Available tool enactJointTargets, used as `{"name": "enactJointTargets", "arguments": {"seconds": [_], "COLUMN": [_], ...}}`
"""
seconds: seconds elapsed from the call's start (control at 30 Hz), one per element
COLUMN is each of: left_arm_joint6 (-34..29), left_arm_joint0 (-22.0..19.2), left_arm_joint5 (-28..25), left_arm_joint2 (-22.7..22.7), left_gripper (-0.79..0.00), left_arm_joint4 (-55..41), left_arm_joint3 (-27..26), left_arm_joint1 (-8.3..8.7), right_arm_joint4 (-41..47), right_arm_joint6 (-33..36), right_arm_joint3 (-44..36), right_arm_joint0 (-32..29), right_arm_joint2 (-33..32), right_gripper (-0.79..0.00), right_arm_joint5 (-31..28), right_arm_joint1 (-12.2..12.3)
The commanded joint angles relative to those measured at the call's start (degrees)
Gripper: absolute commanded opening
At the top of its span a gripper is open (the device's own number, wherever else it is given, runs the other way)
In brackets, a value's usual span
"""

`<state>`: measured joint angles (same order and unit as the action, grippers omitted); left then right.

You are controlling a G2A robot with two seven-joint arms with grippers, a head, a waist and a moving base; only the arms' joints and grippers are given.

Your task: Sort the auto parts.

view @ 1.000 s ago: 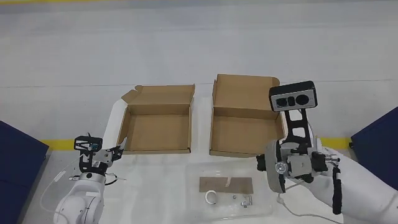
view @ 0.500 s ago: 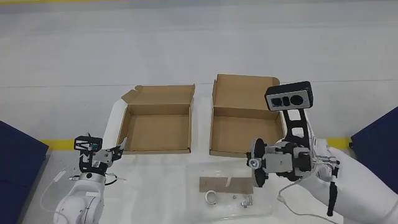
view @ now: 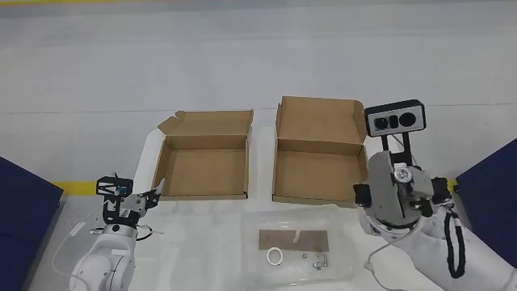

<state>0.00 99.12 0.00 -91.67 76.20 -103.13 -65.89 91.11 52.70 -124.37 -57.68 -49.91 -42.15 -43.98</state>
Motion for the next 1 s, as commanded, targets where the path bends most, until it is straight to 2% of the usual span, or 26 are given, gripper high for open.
{"name": "enactJointTargets", "arguments": {"seconds": [0.0,0.23,0.67,0.97], "left_arm_joint6": [0.0,0.0,0.0,0.0], "left_arm_joint0": [0.0,0.0,0.0,0.0], "left_arm_joint5": [0.0,0.0,0.0,0.0], "left_arm_joint2": [0.0,0.0,0.0,0.0], "left_gripper": [0.0,0.0,0.0,0.0], "left_arm_joint4": [0.0,0.0,0.0,0.0], "left_arm_joint3": [0.0,0.0,0.0,0.0], "left_arm_joint1": [0.0,0.0,0.0,0.0], "right_arm_joint4": [2.3,3.0,-11.0,-12.2], "right_arm_joint6": [0.9,2.5,-3.6,-4.6], "right_arm_joint3": [-0.2,0.4,1.2,1.0], "right_arm_joint0": [-0.6,-2.3,-5.5,-5.8], "right_arm_joint2": [-0.6,-3.2,-8.8,-9.3], "right_gripper": [-0.785,-0.785,-0.785,-0.785], "right_arm_joint5": [0.4,2.2,6.0,6.7], "right_arm_joint1": [-0.4,-1.9,-3.4,-3.5]}}
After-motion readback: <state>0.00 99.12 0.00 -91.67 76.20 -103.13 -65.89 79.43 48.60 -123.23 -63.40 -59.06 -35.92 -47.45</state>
